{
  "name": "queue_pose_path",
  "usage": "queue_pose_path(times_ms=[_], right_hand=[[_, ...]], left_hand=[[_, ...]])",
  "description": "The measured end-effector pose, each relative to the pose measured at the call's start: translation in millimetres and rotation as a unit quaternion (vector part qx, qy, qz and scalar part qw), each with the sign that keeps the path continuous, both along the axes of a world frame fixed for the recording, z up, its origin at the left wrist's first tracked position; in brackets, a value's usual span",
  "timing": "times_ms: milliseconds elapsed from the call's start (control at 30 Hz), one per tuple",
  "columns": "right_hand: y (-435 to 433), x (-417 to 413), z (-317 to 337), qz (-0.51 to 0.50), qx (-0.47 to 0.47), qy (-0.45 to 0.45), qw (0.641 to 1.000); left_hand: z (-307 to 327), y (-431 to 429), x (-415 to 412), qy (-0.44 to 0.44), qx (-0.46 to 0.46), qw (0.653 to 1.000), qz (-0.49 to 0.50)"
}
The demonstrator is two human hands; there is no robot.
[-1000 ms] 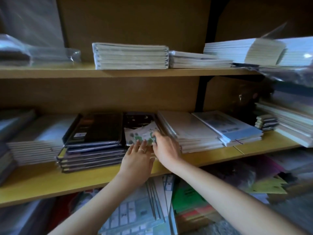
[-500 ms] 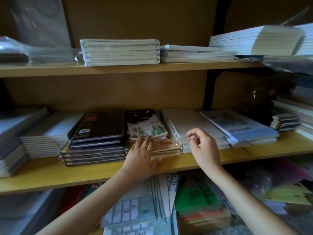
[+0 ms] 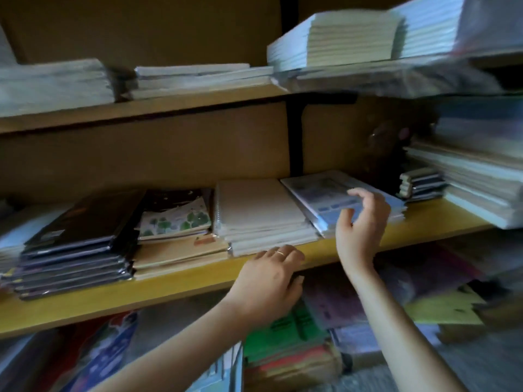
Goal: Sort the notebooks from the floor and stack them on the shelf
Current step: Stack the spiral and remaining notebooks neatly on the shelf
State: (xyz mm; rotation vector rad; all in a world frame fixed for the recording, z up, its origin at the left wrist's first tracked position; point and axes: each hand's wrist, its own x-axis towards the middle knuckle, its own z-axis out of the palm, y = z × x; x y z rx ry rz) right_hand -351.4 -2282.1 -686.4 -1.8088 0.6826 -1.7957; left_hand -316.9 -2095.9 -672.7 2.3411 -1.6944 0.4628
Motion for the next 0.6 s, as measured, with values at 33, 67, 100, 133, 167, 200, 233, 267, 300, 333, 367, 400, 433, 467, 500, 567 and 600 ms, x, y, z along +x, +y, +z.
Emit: queue_pose_path(times_ms=[33,67,100,133,167,200,233,267,300,333,367,400,433,467,500,567,600], right_hand=[[-19,-8,-5,-0.041,0.034,0.011,0.999],[-36,-15,-9,-0.067,0.079,0.03,0.994],[-52,-21,-13,-0.078,0.129,0.052,0.987],[-67,-26,-16,-0.077,0.176,0.071,0.979],[-78,-28,-18,-0.074,0.212,0.09,0.97],[-87,-29,-19,-0.074,0.231,0.117,0.963],[-93,-28,-19,-0.074,0.238,0.148,0.957],[-97,-25,-19,-0.076,0.238,0.178,0.952],[-100,-23,-19,-0.082,0.231,0.213,0.946],[-102,-22,-20,-0.093,0.216,0.25,0.939],[-104,-22,-21,-0.102,0.197,0.282,0.933],[-107,-25,-23,-0.106,0.177,0.306,0.929],[-109,-29,-24,-0.098,0.161,0.321,0.928],[-112,-34,-24,-0.076,0.152,0.327,0.929],[-115,-40,-24,-0.049,0.146,0.331,0.931],[-119,-51,-25,0.003,0.138,0.346,0.928],[-121,-56,-26,0.024,0.135,0.353,0.926]], left_hand=[[-6,-13,-2,0.04,-0.015,0.999,0.017],[-14,-25,-2,0.085,-0.029,0.995,0.032],[-20,-36,-2,0.129,-0.049,0.99,0.038],[-25,-46,-2,0.169,-0.066,0.983,0.04],[-27,-55,-3,0.202,-0.085,0.975,0.034],[-29,-63,-2,0.23,-0.097,0.968,0.023],[-29,-71,-2,0.253,-0.102,0.962,0.011],[-28,-77,-2,0.269,-0.1,0.958,0.004],[-28,-83,-1,0.278,-0.101,0.955,0.004],[-29,-86,1,0.291,-0.109,0.95,0.013],[-30,-90,4,0.313,-0.124,0.941,0.023],[-32,-92,7,0.336,-0.139,0.931,0.033],[-33,-95,8,0.347,-0.151,0.925,0.043],[-34,-98,8,0.338,-0.155,0.926,0.06],[-33,-101,8,0.318,-0.154,0.932,0.078],[-31,-107,6,0.292,-0.158,0.938,0.105],[-31,-110,5,0.284,-0.159,0.939,0.111]])
